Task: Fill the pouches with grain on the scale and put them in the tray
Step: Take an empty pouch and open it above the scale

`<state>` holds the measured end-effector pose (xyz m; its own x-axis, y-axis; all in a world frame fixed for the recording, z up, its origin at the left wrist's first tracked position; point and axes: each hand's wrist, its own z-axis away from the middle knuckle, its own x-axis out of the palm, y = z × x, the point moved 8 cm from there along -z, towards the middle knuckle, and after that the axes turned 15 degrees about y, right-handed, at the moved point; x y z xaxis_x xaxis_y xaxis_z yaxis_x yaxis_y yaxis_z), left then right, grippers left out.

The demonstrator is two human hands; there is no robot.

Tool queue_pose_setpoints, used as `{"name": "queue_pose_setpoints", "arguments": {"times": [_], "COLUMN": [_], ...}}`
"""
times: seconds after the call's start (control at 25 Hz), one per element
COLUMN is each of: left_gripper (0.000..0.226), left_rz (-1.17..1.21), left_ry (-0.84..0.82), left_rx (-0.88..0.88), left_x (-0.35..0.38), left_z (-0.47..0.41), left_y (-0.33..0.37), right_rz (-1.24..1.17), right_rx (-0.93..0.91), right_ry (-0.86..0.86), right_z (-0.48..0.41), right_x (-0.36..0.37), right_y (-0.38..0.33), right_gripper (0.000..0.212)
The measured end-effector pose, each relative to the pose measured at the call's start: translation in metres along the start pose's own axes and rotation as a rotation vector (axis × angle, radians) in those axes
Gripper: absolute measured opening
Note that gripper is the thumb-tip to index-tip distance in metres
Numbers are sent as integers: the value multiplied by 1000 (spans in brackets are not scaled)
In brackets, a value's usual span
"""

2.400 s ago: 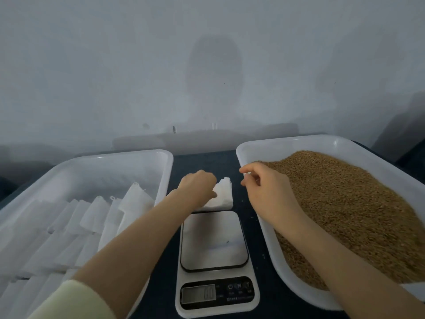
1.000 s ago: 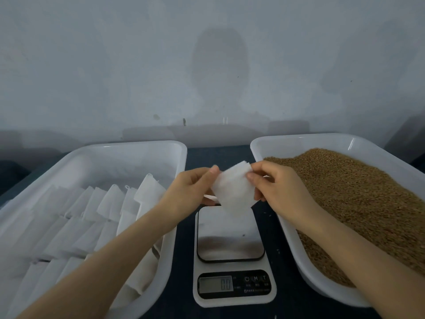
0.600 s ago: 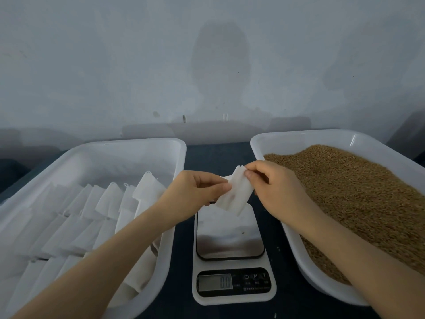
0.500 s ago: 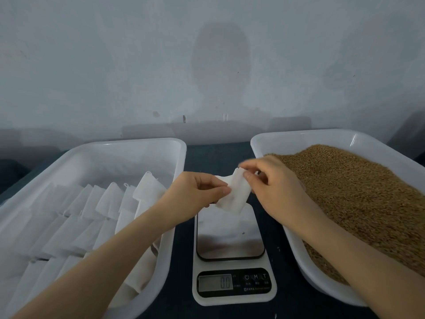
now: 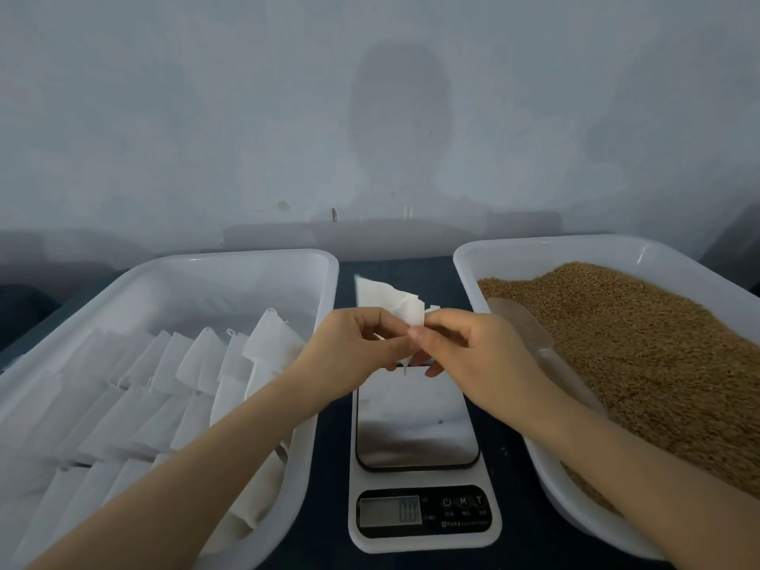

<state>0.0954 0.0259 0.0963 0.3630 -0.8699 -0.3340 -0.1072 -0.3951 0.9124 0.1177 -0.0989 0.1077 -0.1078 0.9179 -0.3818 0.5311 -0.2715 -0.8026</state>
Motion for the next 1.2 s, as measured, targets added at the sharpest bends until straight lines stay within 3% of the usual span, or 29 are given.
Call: {"name": "queue_pose_setpoints", "arguments": {"times": [0.4,0.56,0.68,0.88,0.96,1.12,1.2], "left_gripper": [13,13,13,12,12,26,19], "left_rz": [78,14,24,127,44,-194,-217], "left_ry": [3,52,65,149,185,204,181], "left_rx": [-87,-55,-27,7,121,478,573], "left_x": [-1,-3,-2,-10,-11,-4,-3], "left_z": [1,3,5,5,9,23,26], "left_y": [-2,1,4,5,11,33,38], "right_rz": [4,79,219,296,272,115,32], "right_rx": [-3,-15,-186,-434,-386,10,107], "right_ry": [18,204,301,178,155,88,77], "right_z": [-4,-5,-1,6,5,-3,-4], "right_x": [-7,-18,-24,-8,-4,-2,-4], "right_y": [5,5,-7,-25,-23,5,10], "right_gripper": [15,15,23,12,16,18,19]}}
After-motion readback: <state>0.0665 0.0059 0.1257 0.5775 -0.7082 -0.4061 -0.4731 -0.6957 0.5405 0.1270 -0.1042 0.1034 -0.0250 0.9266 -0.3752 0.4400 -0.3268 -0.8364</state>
